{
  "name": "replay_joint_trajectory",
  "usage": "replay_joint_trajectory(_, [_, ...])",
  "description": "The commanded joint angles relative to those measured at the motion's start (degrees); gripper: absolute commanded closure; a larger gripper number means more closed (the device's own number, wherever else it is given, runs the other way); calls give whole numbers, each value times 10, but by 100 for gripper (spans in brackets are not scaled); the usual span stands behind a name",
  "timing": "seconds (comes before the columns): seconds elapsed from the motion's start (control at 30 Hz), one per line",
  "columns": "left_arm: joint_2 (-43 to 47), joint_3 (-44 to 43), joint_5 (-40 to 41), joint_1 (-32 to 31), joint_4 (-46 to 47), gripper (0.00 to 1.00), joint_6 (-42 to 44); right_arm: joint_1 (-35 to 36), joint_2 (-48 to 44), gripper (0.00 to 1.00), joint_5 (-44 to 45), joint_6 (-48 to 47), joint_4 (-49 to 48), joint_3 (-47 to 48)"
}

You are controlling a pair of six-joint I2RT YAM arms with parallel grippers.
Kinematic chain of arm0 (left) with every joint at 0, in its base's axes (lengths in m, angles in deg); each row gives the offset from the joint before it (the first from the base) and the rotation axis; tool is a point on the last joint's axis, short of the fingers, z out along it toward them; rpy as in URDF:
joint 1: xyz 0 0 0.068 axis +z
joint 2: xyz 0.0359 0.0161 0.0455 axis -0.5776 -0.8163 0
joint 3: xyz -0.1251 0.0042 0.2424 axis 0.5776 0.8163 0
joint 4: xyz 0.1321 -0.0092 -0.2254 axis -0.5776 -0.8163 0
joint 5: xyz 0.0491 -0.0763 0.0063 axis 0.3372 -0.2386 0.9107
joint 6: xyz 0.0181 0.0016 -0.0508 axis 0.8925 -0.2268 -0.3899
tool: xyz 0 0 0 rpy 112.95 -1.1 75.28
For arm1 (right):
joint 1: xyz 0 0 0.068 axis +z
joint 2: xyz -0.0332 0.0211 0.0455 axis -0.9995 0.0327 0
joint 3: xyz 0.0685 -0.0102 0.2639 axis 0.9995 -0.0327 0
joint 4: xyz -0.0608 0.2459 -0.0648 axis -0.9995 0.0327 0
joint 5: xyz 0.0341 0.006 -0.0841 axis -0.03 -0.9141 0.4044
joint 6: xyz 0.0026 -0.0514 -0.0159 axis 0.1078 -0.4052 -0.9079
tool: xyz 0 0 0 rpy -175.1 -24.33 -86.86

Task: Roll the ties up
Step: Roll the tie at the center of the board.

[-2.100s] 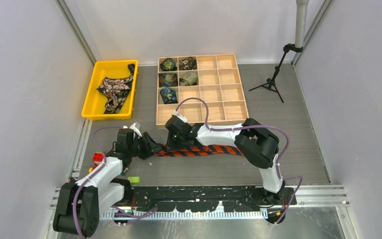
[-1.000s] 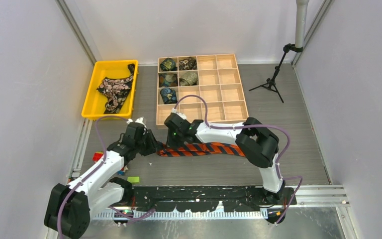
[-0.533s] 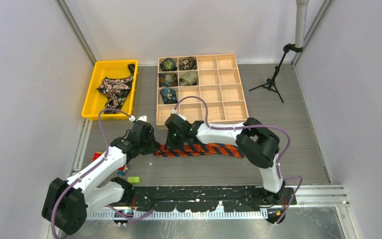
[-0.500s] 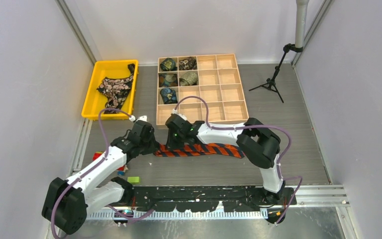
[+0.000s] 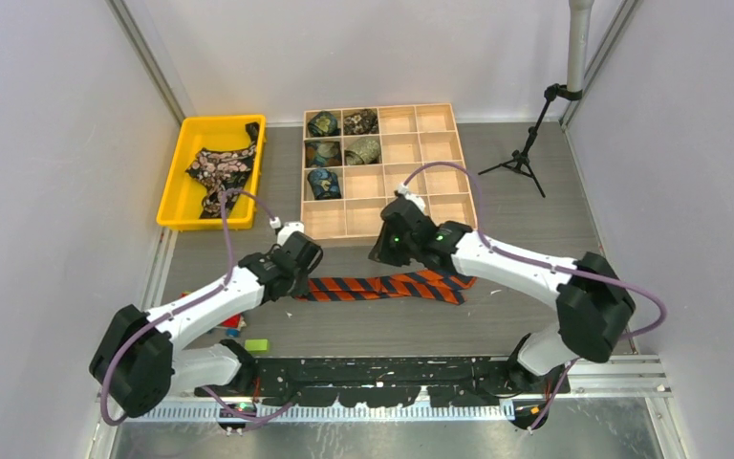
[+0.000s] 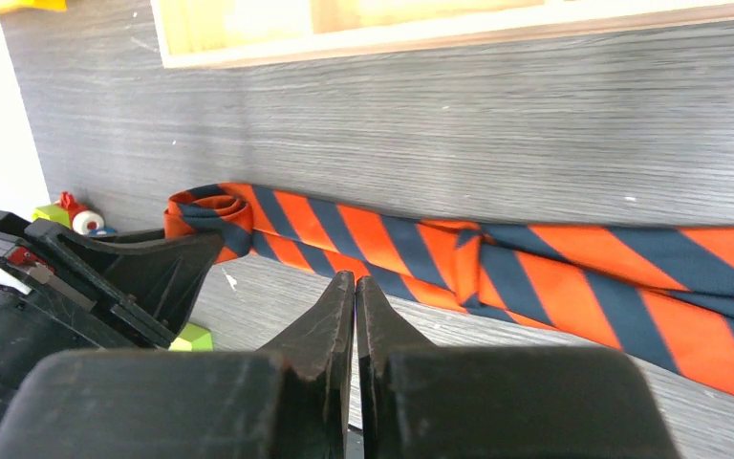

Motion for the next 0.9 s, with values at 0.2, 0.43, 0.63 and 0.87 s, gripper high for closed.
replay_joint_trajectory(0.2, [-86,-73,137,-67,-50,84,-34,-35,-130,88,65,-22,70,-32])
replay_joint_trajectory(0.43, [-198,-149,219,-137,-128,86,-79,-40,-169,88,80,-24,97,-35])
replay_joint_trajectory(0.63, [-274,-193,245,-172,-153,86,-97,-43,-199,88,87,-25,113,-43])
replay_joint_trajectory(0.87, [-334,-224,230,-192,-151,87,-98,-45,-221,88,94,-24,125,-41])
